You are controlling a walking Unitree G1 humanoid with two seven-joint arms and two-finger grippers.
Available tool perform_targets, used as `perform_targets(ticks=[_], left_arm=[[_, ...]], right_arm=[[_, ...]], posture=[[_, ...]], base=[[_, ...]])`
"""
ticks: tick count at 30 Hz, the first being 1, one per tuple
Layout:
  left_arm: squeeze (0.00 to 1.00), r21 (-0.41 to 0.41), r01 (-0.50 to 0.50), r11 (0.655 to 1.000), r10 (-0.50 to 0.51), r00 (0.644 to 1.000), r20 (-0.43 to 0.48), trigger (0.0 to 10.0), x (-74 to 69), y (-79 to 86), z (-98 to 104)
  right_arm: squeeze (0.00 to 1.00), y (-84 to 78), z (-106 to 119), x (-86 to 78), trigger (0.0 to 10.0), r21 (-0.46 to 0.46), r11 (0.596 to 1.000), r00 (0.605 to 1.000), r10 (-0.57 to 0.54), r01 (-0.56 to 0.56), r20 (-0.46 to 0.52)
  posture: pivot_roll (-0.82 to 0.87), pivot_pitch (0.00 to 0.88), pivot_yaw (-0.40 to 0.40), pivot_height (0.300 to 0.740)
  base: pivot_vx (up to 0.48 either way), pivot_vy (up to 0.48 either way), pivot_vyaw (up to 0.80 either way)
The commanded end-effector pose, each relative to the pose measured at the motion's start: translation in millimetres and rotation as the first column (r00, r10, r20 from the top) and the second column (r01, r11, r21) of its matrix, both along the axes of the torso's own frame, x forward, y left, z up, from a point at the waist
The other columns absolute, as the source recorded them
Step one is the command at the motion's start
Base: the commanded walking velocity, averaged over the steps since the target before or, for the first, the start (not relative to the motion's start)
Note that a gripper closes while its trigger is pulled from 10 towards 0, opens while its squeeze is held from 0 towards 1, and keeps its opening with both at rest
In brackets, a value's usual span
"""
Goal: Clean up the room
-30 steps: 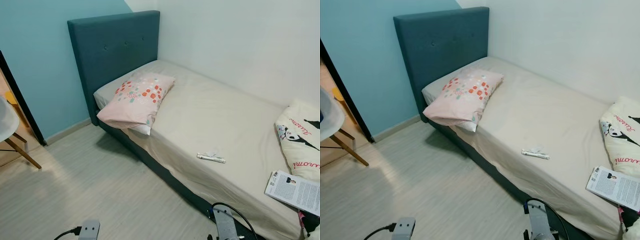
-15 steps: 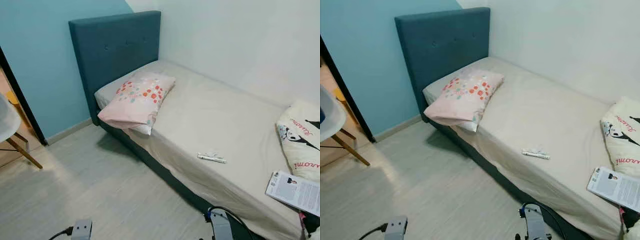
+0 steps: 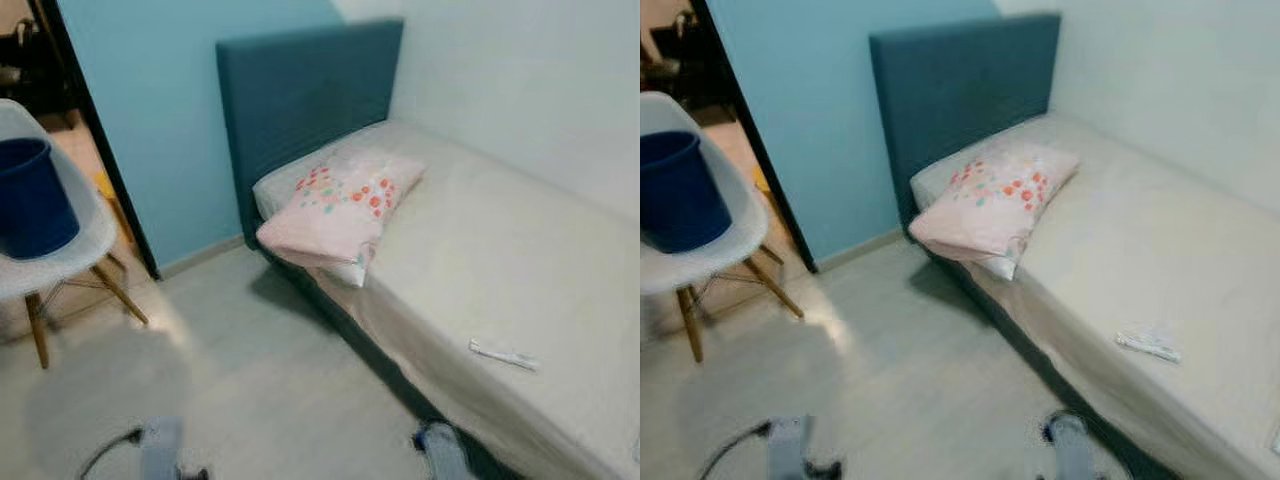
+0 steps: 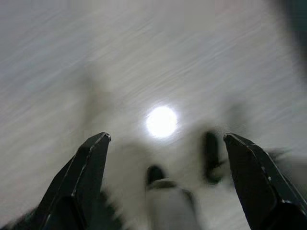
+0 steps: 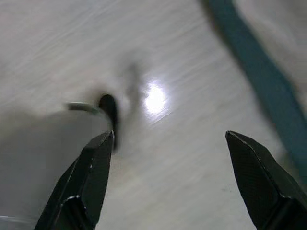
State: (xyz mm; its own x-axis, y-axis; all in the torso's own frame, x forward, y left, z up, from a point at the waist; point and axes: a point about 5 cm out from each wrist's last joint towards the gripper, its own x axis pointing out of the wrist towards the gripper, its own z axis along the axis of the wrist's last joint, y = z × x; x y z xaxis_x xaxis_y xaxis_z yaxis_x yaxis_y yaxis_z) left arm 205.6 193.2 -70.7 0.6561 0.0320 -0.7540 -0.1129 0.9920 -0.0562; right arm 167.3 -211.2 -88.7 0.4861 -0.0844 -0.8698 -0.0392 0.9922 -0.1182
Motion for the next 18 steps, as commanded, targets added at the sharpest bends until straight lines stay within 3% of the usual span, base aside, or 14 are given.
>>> perform_targets(ticks=[1, 18], left_arm=[[0.00, 0.005, -0.013, 1.000, 0.014, 0.999, -0.042, 10.0, -14.6, 6.9, -6.9], [0.00, -0.019, -0.015, 1.000, 0.015, 1.000, -0.017, 10.0, -8.5, 1.7, -4.2]], right_arm=[[0.00, 5.1, 2.5, 7.7, 10.0, -0.003, 1.000, 1.000, 0.015, -0.015, 0.021], [0.00, 3.4, 2.2, 6.3, 10.0, -0.001, 1.000, 1.000, -0.005, 0.005, 0.024]], posture=[[-0.07, 0.000, -0.041, 0.726], [-0.07, 0.000, -0.043, 0.726]], base=[[0.368, 0.000, 0.00], [0.364, 0.000, 0.00]])
